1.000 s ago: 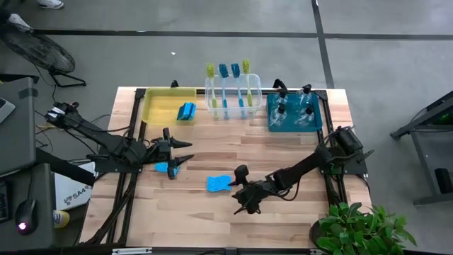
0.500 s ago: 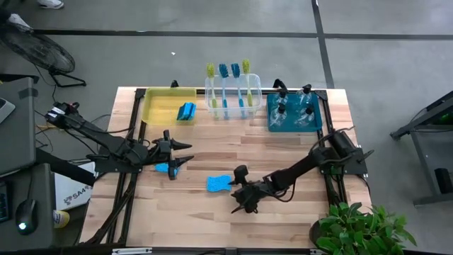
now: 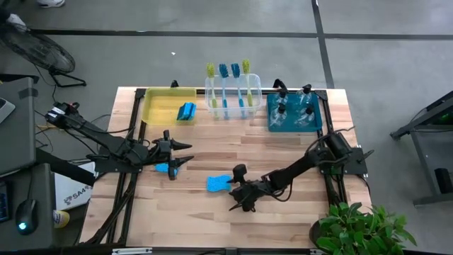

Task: Pick & Place Kitchen Sink Supplies
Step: Put the blue sponge into the yellow bin

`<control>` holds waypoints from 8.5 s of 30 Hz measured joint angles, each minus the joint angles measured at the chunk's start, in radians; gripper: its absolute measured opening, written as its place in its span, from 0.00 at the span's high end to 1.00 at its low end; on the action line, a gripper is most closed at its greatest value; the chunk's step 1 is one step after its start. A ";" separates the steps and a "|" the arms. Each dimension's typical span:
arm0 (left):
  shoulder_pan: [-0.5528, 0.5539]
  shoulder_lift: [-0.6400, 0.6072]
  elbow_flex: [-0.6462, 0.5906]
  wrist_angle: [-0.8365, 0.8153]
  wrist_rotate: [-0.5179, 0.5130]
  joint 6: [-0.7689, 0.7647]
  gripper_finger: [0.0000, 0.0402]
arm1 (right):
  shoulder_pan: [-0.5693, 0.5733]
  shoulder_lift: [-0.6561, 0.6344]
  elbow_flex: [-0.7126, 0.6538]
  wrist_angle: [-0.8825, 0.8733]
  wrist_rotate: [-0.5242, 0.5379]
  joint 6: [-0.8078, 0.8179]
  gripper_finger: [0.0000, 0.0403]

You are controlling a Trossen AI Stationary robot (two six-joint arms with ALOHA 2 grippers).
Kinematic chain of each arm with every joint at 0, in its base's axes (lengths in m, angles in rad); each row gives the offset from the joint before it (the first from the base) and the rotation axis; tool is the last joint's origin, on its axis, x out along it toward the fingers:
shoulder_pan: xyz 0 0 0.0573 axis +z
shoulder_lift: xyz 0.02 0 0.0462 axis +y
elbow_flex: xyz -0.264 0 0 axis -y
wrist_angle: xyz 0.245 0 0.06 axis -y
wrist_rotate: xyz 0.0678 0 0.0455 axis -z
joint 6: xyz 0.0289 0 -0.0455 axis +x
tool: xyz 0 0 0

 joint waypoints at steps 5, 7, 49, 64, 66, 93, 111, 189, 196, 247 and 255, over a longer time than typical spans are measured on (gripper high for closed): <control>0.000 0.000 0.000 0.000 0.000 0.000 0.51 | -0.016 0.001 0.000 -0.004 -0.002 0.000 0.47; 0.000 0.000 0.000 -0.001 0.003 0.000 0.51 | -0.020 0.001 0.000 -0.007 -0.004 0.000 0.52; 0.001 0.000 0.000 -0.017 0.079 -0.019 0.51 | 0.022 -0.086 0.002 0.007 0.286 0.049 1.00; 0.002 0.098 0.002 0.155 -0.052 -0.110 0.51 | 0.032 -0.093 0.003 0.297 0.548 -0.243 1.00; 0.001 0.116 0.002 0.193 -0.052 -0.138 0.51 | 0.025 -0.093 0.003 0.308 0.555 -0.278 1.00; 0.135 0.245 0.002 0.354 0.095 -0.455 0.51 | -0.001 -0.095 0.003 0.380 0.501 -0.384 1.00; 0.132 0.248 0.001 0.379 0.136 -0.435 0.51 | -0.001 -0.095 0.003 0.367 0.597 -0.340 1.00; 0.132 0.133 0.001 0.273 -0.195 -0.228 0.99 | 0.065 -0.129 0.002 0.369 0.807 -0.148 0.43; 0.133 -0.005 0.037 0.113 -0.384 -0.200 0.99 | 0.068 -0.129 0.002 0.372 0.806 -0.144 0.44; 1.166 0.441 0.724 -1.266 0.349 -0.450 0.99 | 0.073 -0.129 0.002 0.180 0.793 0.092 0.45; 1.233 0.583 0.724 -1.258 0.377 -0.393 0.99 | 0.073 -0.129 0.002 0.179 0.779 0.099 0.45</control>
